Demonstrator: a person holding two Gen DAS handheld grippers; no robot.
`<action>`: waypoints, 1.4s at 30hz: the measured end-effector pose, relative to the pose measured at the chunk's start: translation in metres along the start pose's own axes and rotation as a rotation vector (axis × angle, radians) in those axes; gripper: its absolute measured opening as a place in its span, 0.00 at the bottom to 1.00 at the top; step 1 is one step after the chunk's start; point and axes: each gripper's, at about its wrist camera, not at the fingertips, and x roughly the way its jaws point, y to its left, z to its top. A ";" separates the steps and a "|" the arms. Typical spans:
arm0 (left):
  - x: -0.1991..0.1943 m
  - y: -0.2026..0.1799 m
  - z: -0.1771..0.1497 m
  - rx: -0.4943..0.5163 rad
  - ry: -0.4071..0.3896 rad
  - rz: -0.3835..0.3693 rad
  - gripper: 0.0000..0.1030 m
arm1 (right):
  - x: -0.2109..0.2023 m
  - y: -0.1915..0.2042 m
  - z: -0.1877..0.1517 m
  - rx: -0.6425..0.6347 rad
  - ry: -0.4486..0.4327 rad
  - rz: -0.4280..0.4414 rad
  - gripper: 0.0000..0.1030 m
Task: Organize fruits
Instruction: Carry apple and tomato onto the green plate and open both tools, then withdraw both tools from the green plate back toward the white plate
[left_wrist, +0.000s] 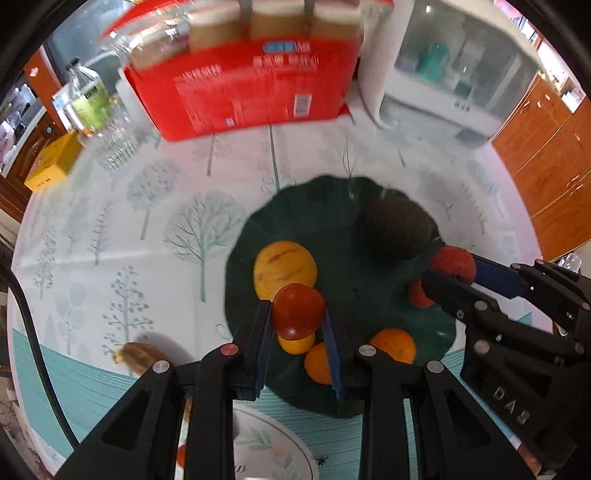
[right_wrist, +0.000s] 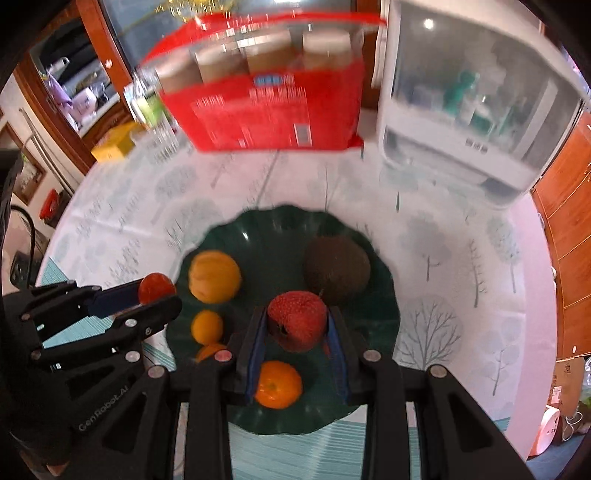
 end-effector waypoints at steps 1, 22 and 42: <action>0.005 -0.001 0.000 0.003 0.007 0.004 0.24 | 0.005 -0.001 -0.002 -0.002 0.008 0.000 0.31; 0.022 -0.001 -0.004 -0.006 0.022 0.041 0.68 | 0.035 -0.021 -0.015 0.042 0.065 -0.002 0.39; -0.029 0.020 -0.044 -0.055 -0.041 0.053 0.70 | -0.006 0.014 -0.036 -0.016 0.013 0.008 0.40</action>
